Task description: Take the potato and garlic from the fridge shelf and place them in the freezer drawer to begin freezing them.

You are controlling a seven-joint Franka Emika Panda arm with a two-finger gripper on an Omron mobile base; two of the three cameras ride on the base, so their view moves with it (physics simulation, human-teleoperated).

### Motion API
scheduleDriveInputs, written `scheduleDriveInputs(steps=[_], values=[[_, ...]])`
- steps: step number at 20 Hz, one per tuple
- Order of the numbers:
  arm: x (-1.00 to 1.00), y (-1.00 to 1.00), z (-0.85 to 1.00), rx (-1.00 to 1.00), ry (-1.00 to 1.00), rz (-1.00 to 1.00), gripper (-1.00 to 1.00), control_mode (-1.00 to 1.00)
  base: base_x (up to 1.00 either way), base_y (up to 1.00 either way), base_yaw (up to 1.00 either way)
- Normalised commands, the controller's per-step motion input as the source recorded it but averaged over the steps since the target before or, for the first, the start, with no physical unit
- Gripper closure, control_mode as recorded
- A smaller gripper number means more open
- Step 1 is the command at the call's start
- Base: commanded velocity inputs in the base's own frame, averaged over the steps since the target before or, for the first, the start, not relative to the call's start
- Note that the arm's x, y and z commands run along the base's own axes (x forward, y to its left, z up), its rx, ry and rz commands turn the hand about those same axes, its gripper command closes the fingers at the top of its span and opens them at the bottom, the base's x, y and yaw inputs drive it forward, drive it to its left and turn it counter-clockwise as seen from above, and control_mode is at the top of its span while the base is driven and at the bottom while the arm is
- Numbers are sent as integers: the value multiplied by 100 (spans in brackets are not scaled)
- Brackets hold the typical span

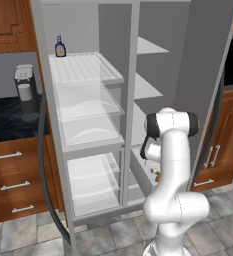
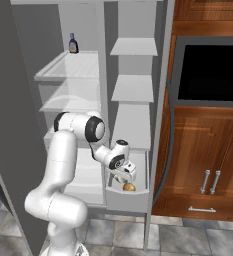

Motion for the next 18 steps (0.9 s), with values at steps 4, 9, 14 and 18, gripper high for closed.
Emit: scheduleDriveInputs(steps=[4, 9, 14, 18], values=[[19, 0, -33, 0, 16, 0, 100, -100, 0, 0, 0], [26, 0, -23, 0, 17, 1, 100, -100, 0, 0, 0], [12, 0, -27, 1, 14, 2, 100, -100, 0, 0, 0], [-7, 0, -36, 1, 6, 5, 100, -100, 0, 0, 0]])
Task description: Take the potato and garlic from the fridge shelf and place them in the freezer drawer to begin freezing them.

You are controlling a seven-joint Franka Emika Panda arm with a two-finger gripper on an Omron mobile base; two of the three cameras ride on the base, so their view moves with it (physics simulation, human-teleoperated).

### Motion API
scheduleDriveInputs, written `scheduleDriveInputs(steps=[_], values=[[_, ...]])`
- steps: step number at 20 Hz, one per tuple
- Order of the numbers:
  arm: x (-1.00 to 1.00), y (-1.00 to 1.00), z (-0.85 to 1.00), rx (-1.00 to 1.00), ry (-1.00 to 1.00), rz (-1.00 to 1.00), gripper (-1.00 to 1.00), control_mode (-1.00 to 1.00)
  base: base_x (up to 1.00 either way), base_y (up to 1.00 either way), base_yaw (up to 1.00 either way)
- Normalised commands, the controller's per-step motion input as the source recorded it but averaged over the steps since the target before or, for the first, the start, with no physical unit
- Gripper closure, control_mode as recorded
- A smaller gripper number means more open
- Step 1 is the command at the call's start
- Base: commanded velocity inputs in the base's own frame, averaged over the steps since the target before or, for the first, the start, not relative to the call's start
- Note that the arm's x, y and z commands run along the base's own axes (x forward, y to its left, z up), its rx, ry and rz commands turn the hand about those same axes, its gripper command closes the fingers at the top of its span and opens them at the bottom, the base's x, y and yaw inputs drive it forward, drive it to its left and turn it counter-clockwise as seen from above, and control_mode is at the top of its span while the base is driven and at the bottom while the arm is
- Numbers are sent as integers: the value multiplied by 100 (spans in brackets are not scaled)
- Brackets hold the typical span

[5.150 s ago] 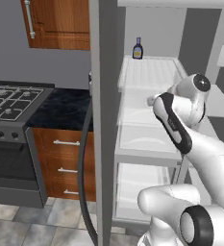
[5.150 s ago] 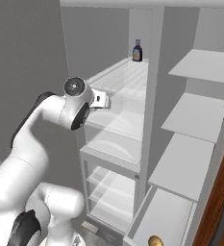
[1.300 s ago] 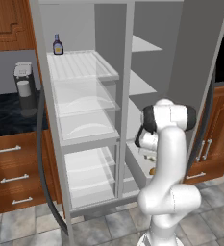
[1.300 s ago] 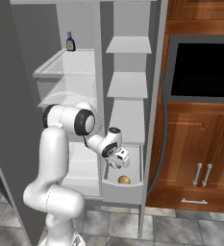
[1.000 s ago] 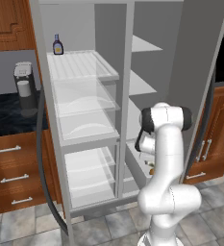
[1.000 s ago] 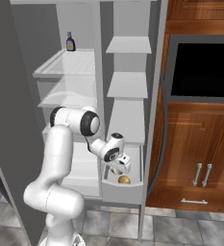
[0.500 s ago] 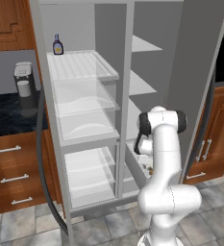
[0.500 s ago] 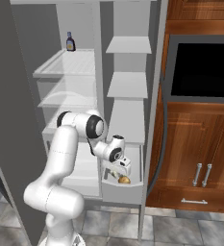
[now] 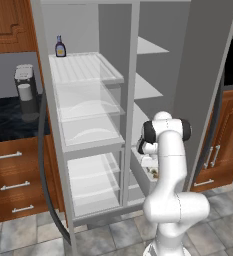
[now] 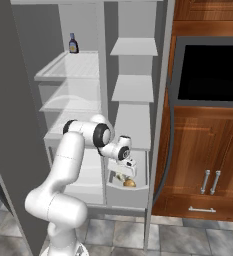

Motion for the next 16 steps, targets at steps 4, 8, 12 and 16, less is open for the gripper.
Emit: scheduleDriveInputs(steps=[4, 8, 12, 16], values=[[-63, 8, -48, 0, 0, 8, 100, -100, 0, 0, 0], [-80, 24, -47, 0, 0, 7, 100, -100, 0, 0, 0], [-56, 26, -34, 0, 0, 2, -100, -100, 0, 0, 0], [-35, 12, -4, 0, -8, 0, -100, -100, 0, 0, 0]])
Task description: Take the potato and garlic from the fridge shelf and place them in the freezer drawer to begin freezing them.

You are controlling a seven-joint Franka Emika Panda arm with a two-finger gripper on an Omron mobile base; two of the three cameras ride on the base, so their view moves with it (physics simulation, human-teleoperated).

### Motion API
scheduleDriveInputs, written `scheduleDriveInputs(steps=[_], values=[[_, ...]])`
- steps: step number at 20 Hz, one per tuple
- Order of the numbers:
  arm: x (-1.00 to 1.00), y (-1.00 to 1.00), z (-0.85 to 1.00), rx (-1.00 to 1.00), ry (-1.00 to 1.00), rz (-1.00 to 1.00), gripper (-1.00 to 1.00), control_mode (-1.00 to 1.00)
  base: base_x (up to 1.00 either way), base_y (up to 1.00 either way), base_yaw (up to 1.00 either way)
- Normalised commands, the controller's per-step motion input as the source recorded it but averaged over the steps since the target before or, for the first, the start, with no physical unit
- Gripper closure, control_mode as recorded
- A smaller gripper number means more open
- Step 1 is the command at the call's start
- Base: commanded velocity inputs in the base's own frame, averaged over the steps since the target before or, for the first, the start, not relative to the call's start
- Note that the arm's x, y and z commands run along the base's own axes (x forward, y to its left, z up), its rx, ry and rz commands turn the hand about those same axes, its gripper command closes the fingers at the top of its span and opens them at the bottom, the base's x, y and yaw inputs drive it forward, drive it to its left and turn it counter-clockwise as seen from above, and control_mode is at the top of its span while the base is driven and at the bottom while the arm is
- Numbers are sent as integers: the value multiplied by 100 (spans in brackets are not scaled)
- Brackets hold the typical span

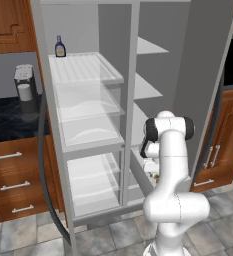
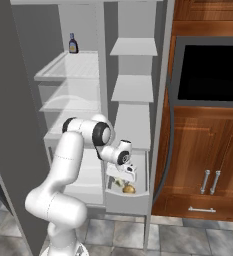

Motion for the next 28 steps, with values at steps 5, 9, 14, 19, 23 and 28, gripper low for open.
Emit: scheduleDriveInputs(steps=[5, 9, 14, 19, 23, 28], values=[[-36, 10, 0, 0, -7, 0, -100, -100, 0, 0, 0], [-31, 5, 4, 0, -8, 0, -100, -100, 0, 0, 0], [-40, 0, 72, 0, -15, 0, -100, -100, 0, 0, 0], [-44, 5, 97, 0, -21, 0, -100, -100, 0, 0, 0], [-50, 28, 98, 0, -16, 0, -100, -100, 0, 0, 0], [-58, 28, 100, 0, -13, 0, -100, -100, 0, 0, 0]])
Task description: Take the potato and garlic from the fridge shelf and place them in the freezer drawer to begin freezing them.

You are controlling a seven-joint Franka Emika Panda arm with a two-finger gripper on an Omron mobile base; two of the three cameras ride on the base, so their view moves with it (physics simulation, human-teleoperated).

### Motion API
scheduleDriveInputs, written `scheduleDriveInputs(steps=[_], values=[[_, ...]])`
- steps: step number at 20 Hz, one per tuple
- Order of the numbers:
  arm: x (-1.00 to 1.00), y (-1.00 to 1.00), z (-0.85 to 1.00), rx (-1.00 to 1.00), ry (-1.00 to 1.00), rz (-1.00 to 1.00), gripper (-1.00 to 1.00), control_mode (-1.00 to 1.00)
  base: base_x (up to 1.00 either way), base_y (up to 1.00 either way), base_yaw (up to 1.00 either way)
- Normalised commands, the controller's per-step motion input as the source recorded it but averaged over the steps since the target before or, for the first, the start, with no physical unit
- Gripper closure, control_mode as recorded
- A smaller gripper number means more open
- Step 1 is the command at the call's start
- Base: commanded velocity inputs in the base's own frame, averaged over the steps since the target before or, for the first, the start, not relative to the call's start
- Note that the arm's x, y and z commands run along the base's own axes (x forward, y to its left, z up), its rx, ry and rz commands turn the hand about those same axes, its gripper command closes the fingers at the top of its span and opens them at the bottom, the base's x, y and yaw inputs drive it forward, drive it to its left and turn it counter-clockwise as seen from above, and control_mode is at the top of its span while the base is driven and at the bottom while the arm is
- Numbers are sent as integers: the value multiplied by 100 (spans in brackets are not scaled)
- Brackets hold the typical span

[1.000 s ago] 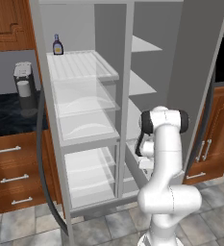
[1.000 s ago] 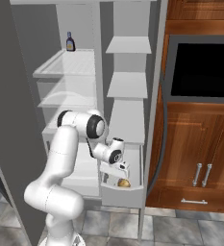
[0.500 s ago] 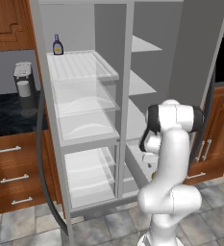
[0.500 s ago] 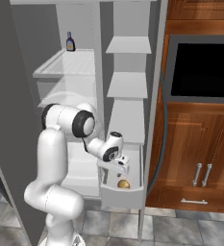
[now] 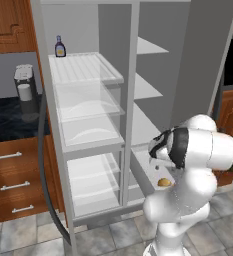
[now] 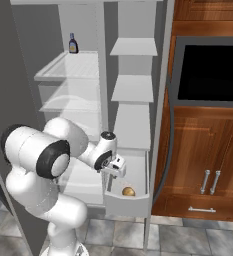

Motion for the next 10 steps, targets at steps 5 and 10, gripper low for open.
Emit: scheduleDriveInputs(steps=[5, 10], values=[[-66, 27, 100, 0, -9, 0, -100, -100, 0, 0, 0], [-81, 23, 96, 0, -8, 0, -100, -100, 0, 0, 0]])
